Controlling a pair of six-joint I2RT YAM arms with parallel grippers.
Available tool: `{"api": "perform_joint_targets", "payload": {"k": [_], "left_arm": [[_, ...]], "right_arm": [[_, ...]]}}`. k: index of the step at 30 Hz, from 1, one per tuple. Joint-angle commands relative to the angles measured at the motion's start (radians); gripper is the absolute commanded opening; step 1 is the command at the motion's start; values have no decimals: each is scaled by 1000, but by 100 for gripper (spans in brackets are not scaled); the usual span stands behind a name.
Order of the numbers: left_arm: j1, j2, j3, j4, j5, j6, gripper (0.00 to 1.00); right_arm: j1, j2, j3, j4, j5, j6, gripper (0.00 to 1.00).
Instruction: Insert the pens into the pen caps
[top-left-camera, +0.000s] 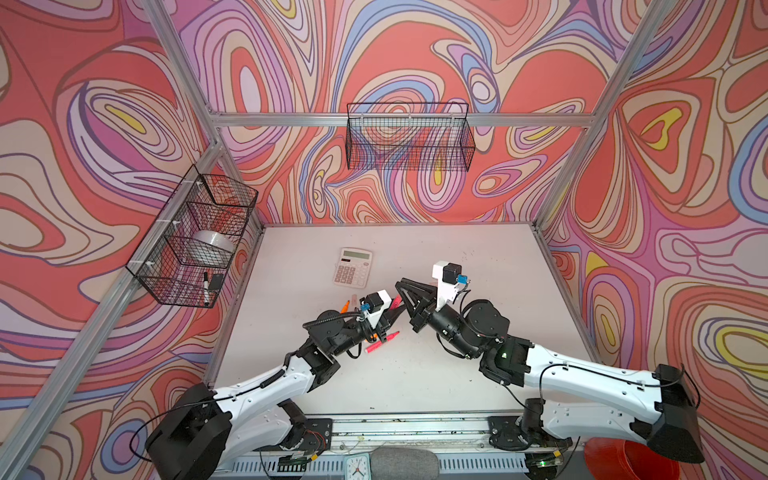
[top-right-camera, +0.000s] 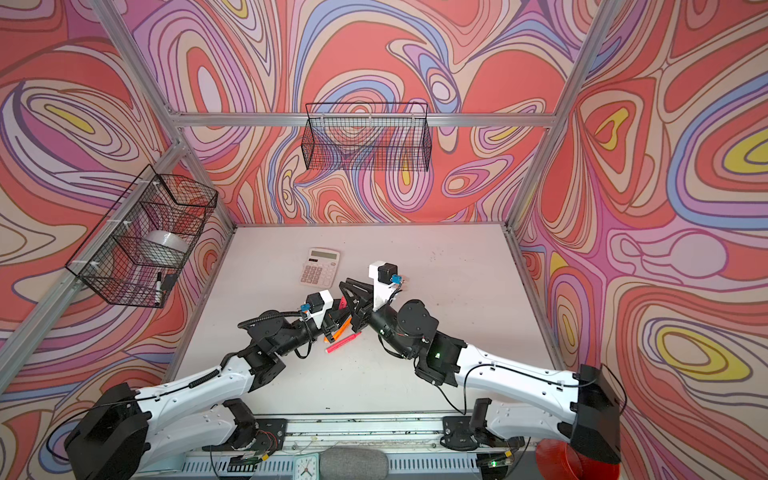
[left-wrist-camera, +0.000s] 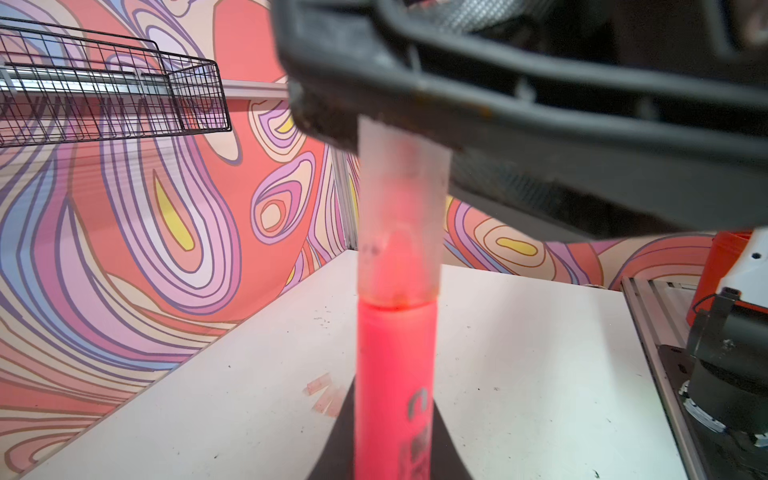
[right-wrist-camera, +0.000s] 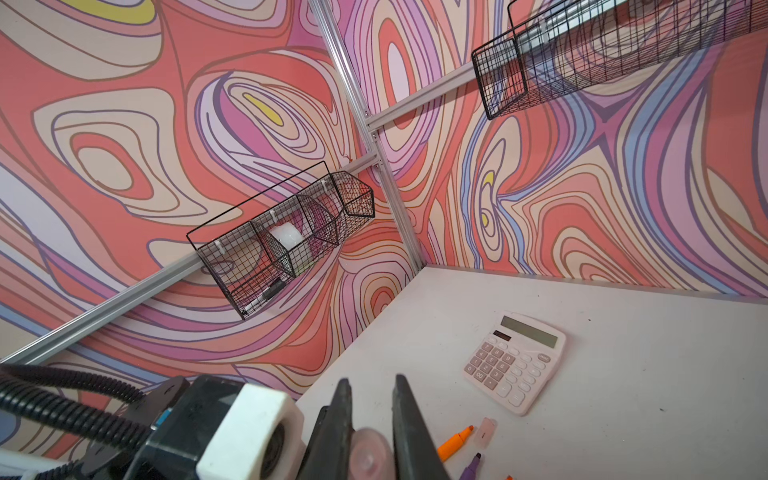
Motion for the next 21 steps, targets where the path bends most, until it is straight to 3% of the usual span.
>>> {"api": "perform_joint_targets", "payload": {"k": [1,7,13,21], "left_arm": [[58,-20,154,333,-243,-120,0],[84,-84,163,277,-256,-143,0],[135,-119,162,262,-245,-183,0],[228,-106,128,362,-249,-311,0]], "right_arm": [[130,107,-80,-346,-290,88,0],[134,147,-114,-314,-297,114,0],[160,155,-151,-331,-231,133,0],[225,180,-169,-374,-127,146,0]]}}
